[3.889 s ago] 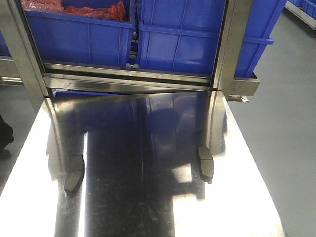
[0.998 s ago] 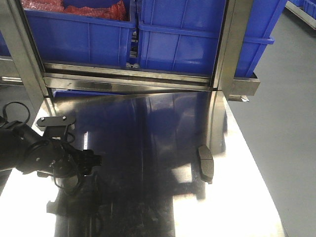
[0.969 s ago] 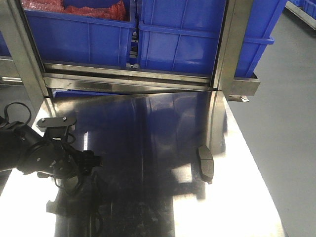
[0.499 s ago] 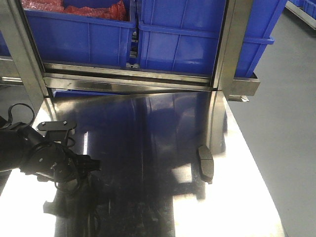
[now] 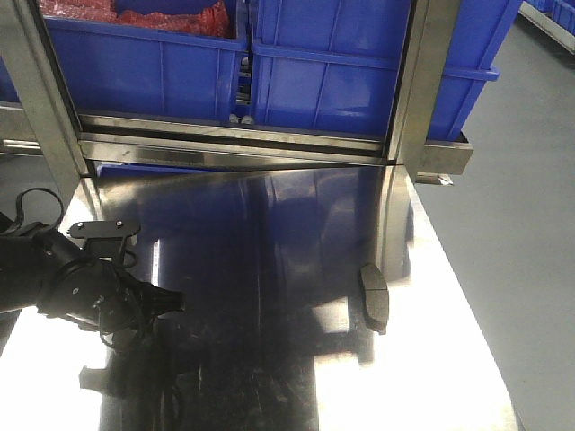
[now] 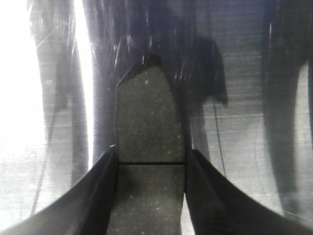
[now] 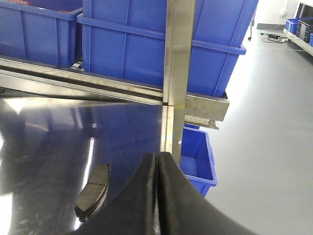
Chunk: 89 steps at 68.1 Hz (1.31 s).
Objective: Move and align brake pads A on conveyor
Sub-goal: 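Lower the left gripper onto the nearer brake pad and grasp it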
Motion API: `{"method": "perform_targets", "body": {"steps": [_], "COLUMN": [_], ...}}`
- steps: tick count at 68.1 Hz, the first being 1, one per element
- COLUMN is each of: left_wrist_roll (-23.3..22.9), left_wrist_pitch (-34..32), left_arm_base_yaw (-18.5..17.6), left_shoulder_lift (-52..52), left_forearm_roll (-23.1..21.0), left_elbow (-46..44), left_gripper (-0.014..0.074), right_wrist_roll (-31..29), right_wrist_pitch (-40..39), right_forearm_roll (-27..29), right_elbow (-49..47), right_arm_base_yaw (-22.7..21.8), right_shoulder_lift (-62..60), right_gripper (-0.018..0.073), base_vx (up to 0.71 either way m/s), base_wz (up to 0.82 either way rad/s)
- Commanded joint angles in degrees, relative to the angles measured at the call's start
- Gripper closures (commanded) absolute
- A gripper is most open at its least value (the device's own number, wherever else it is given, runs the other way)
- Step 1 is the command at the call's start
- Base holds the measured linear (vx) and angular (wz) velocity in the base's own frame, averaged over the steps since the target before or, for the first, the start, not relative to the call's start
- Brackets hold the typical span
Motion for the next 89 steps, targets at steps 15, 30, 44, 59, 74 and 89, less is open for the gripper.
{"method": "perform_targets", "body": {"steps": [15,30,44,59,74,89], "left_wrist_roll": [1.1,3.2,4.4,6.1,6.0,5.7], "left_wrist_pitch": [-0.5,1.7,2.8,4.2,1.9,1.1], "left_arm_base_yaw": [-0.3,-0.3,-0.3,-0.4,-3.7,-5.1], "left_shoulder_lift": [-3.7,-7.7,-10.1,-13.3,-21.6,-32.3], "left_forearm_roll": [-0.2,-0.1,-0.1,-0.2,-0.1,-0.2], "left_elbow": [-1.3,-1.1,-1.1,-1.0,4.4,11.1], "left_gripper": [0.0482,0.0482,0.0482,0.0482,0.0482,0.0482], "right_wrist_roll": [-0.4,-0.4,-0.4,-0.4,-0.4,-0.4], "right_wrist_pitch": [-4.4,-4.4,-4.4,-4.4,-4.4,-4.4], "right_forearm_roll": [-0.4,-0.4,-0.4,-0.4,-0.4,-0.4], "right_elbow": [-1.6,-1.6,-1.6,-1.6,-1.6,-1.6], "right_arm_base_yaw": [-0.3,-0.3,-0.3,-0.3,-0.3,-0.3], "right_shoulder_lift": [0.4,0.4,0.4,0.4,0.4,0.4], "right_gripper": [0.0562,0.0562,0.0562,0.0562,0.0562,0.0562], "base_vx": [0.00,0.00,0.00,0.00,0.00,0.00], "base_wz": [0.00,0.00,0.00,0.00,0.00,0.00]}}
